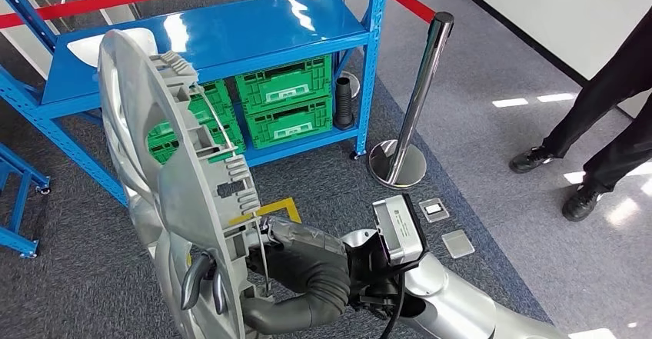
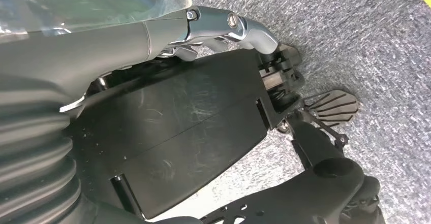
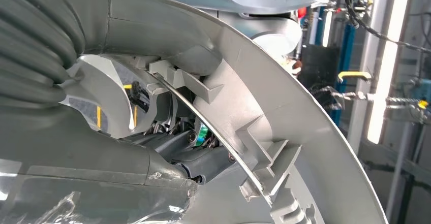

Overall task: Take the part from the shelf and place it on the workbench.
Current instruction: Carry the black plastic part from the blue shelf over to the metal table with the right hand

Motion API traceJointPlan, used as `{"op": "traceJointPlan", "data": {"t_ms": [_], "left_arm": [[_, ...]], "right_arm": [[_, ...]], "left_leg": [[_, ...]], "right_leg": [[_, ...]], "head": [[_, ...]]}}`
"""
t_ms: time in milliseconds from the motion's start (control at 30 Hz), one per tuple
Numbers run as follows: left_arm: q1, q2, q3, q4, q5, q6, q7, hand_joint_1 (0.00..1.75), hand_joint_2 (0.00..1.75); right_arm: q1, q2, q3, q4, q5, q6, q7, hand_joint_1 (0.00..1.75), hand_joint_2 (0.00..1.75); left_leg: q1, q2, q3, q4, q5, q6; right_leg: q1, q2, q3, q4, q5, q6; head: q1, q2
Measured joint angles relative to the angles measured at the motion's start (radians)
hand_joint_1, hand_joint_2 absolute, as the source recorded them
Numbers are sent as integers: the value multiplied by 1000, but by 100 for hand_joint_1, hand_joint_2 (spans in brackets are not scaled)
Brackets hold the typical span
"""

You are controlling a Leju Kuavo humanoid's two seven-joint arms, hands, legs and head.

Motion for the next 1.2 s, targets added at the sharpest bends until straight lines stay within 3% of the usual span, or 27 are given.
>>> {"op": "traceJointPlan", "data": {"t_ms": [67,100,133,167,200,267,333,367,400,467,533,633,667,700,733,800,867,933,1000,1033,1067,1133,1167,1200], "left_arm": [[-1,-1,0,0,-1,0,0,0,175],[-2,-1,0,0,-1,0,0,0,175],[-3,-2,0,0,-1,0,0,0,175],[-5,-2,0,0,-1,0,0,0,175],[-7,-2,0,0,-1,0,0,0,175],[-12,-3,0,0,-1,0,0,0,175],[-15,-4,0,0,-1,1,0,0,175],[-16,-4,0,0,-2,1,0,0,175],[-17,-4,0,0,-2,2,1,0,175],[-18,-3,0,0,-2,2,1,0,175],[-19,-1,0,0,-2,2,1,0,175],[-23,0,0,0,-2,3,1,0,175],[-23,0,0,0,-2,3,2,0,175],[-22,1,0,0,-2,3,2,0,175],[-21,1,0,0,-1,3,3,0,175],[-15,2,0,0,-1,2,5,0,175],[-10,2,0,0,-1,1,6,0,175],[-7,2,0,0,-1,1,6,0,175],[-5,1,0,0,-1,1,6,0,175],[-4,0,0,0,-1,1,6,0,175],[-5,0,0,0,-1,1,6,0,175],[-6,-1,0,0,-4,1,6,0,175],[-7,-2,-1,0,-5,1,6,0,175],[-8,-2,-1,0,-7,1,6,0,175]], "right_arm": [[0,-2,0,0,0,0,0,175,175],[1,-2,1,0,0,0,0,175,175],[2,-3,1,0,0,0,0,175,175],[2,-4,2,0,0,0,0,175,175],[2,-5,2,0,0,0,0,175,175],[2,-7,2,0,0,-1,-1,175,175],[1,-6,1,0,1,-1,-3,175,175],[1,-5,1,0,2,-1,-5,175,175],[0,-5,0,0,3,0,-7,175,175],[1,-5,0,0,6,0,-10,175,175],[2,-4,0,0,9,1,-11,175,175],[3,-3,0,0,13,1,-12,175,175],[4,-3,1,0,14,1,-12,175,175],[4,-3,1,0,15,1,-12,175,175],[5,-3,1,0,16,1,-12,175,175],[6,-3,1,0,18,1,-12,175,175],[5,-3,0,0,20,0,-13,175,175],[5,-2,-1,0,20,-1,-13,175,175],[6,-3,-1,0,20,-1,-14,175,175],[7,-3,-1,0,21,-1,-14,175,175],[7,-4,-1,0,21,-1,-14,175,175],[8,-6,0,0,22,-2,-15,175,175],[9,-7,0,0,22,-3,-15,175,175],[10,-8,0,0,23,-3,-15,175,175]], "left_leg": [[2,2,-21,-3,24,11],[1,3,-36,-2,35,15],[0,3,-51,0,45,16],[-1,3,-66,3,55,17],[-2,3,-81,7,64,16],[-3,3,-111,19,78,12],[-6,2,-134,32,89,5],[-7,3,-140,36,96,0],[-7,3,-145,38,103,-6],[-7,3,-152,38,110,-17],[-5,1,-166,75,62,-30],[2,0,-195,240,-69,-47],[3,0,-194,285,-85,-50],[4,0,-183,303,-79,-52],[5,0,-156,284,-56,-52],[7,-1,-72,166,-13,-48],[5,-4,-4,52,-16,-39],[0,-6,10,17,-26,-27],[1,-4,-4,14,-14,-10],[2,-2,-14,12,-3,-1],[4,0,-26,9,8,7],[2,2,-52,9,31,15],[1,2,-65,10,42,17],[-1,2,-80,12,54,17]], "right_leg": [[-1,1,-29,84,-87,7],[-1,1,-46,151,-135,10],[-1,1,-59,215,-164,11],[-1,1,-61,258,-169,12],[-1,1,-49,270,-154,12],[0,1,28,187,-106,4],[3,1,126,47,-102,-7],[6,1,155,0,-110,-12],[8,1,167,-25,-117,-16],[6,0,159,-34,-106,-25],[0,-4,142,-39,-85,-36],[-2,-6,109,-39,-57,-42],[-1,-6,96,-37,-48,-41],[-1,-5,81,-34,-39,-40],[-1,-4,65,-29,-30,-38],[-2,-2,38,-17,-16,-33],[0,-1,20,-9,-2,-23],[1,-1,12,-9,16,-12],[-1,-1,5,-10,21,0],[-1,0,-2,2,1,5],[-2,1,-13,34,-37,9],[-2,2,-43,152,-140,12],[-2,2,-54,216,-172,13],[-2,2,-56,261,-178,13]], "head": [[7,0],[11,0],[14,0],[15,0],[17,0],[19,0],[21,0],[22,0],[21,0],[22,0],[16,0],[4,0],[3,0],[2,0],[2,0],[0,0],[-1,0],[-1,0],[-1,0],[1,0],[4,0],[13,0],[17,0],[19,0]]}}
